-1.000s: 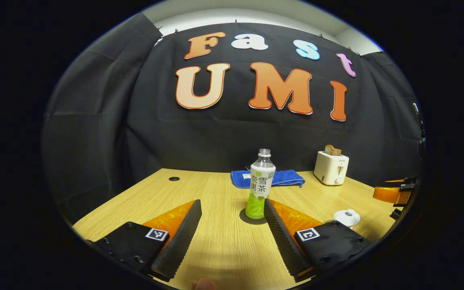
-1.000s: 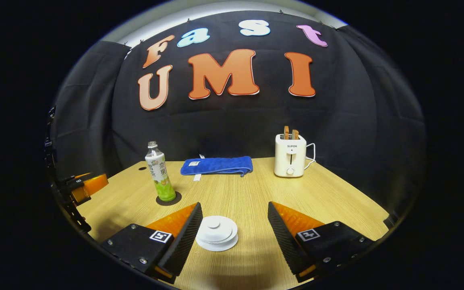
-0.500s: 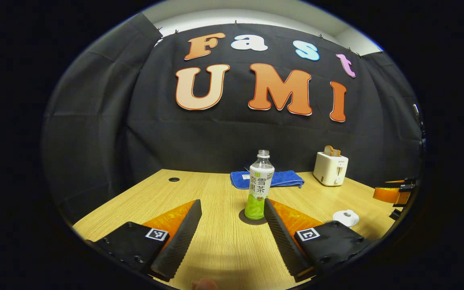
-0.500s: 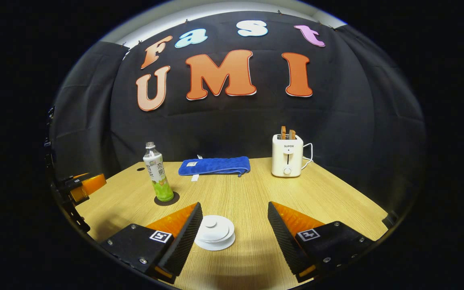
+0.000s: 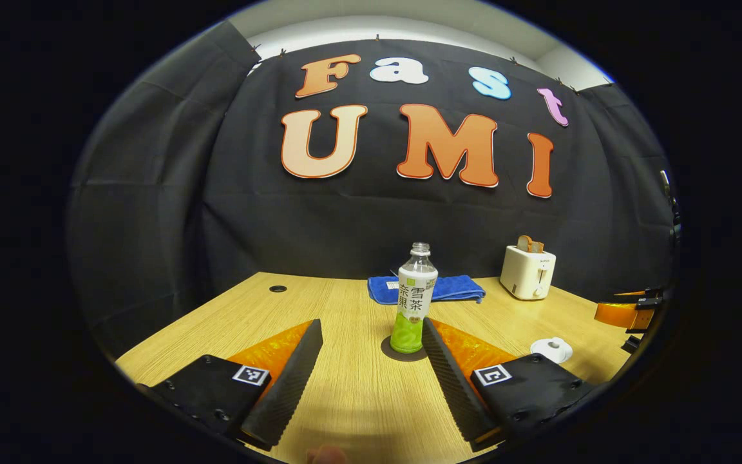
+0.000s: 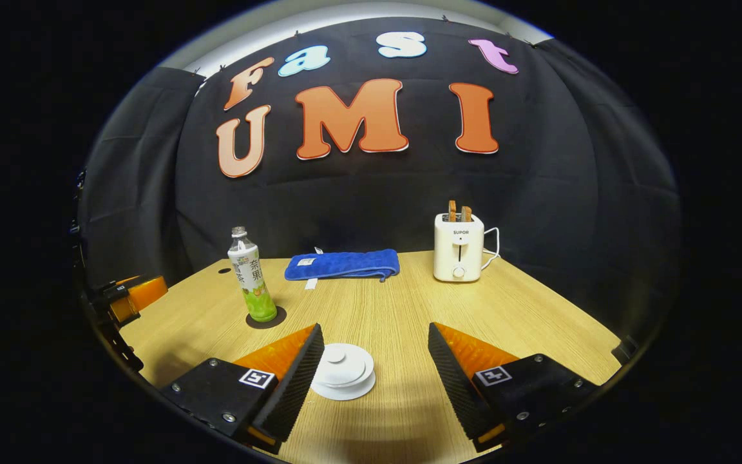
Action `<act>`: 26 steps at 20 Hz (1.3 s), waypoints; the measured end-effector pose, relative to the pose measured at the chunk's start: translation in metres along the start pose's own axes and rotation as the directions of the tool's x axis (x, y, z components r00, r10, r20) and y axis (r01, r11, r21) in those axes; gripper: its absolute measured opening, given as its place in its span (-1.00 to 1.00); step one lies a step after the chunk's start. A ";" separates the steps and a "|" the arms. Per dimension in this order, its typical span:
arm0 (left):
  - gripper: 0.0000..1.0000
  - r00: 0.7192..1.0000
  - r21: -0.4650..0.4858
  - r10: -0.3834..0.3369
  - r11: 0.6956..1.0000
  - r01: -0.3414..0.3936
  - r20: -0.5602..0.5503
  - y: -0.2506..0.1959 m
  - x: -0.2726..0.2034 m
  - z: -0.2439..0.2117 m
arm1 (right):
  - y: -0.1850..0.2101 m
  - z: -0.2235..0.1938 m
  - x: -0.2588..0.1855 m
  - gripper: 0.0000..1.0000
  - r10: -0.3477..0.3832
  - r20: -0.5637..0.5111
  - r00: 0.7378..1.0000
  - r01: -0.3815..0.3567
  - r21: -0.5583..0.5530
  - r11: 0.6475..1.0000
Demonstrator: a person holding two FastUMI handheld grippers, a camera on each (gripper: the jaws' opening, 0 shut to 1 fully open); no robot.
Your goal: Open the teacup lid with one hand, grasp the water bottle and pour water into the teacup with the other hand; after pouring, place the water bottle on the coaster and then close the teacup lid.
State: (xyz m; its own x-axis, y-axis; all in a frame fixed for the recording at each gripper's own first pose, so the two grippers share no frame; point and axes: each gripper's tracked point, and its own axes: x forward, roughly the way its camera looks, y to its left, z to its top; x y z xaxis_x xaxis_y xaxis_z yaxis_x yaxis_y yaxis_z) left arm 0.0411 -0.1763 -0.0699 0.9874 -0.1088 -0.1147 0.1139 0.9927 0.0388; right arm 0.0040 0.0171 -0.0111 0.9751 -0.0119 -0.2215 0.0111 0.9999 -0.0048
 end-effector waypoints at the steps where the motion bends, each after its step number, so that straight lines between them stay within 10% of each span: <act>1: 0.99 1.000 -0.002 0.001 1.000 -0.001 0.000 0.000 0.000 0.000 | 0.000 0.000 0.000 0.94 0.000 0.000 1.000 0.000 -0.001 1.000; 26: 0.99 1.000 -0.014 -0.006 1.000 0.006 0.023 -0.006 0.001 0.006 | -0.015 0.006 0.001 0.94 -0.026 0.043 0.999 0.025 0.021 0.999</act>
State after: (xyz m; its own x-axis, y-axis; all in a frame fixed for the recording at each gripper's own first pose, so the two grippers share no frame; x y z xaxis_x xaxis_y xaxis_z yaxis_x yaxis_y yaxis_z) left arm 0.0419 -0.1824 -0.0646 0.9890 -0.1158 -0.0923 0.1185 0.9927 0.0242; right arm 0.0060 0.0023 -0.0054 0.9832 -0.0377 -0.1788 0.0402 0.9991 0.0102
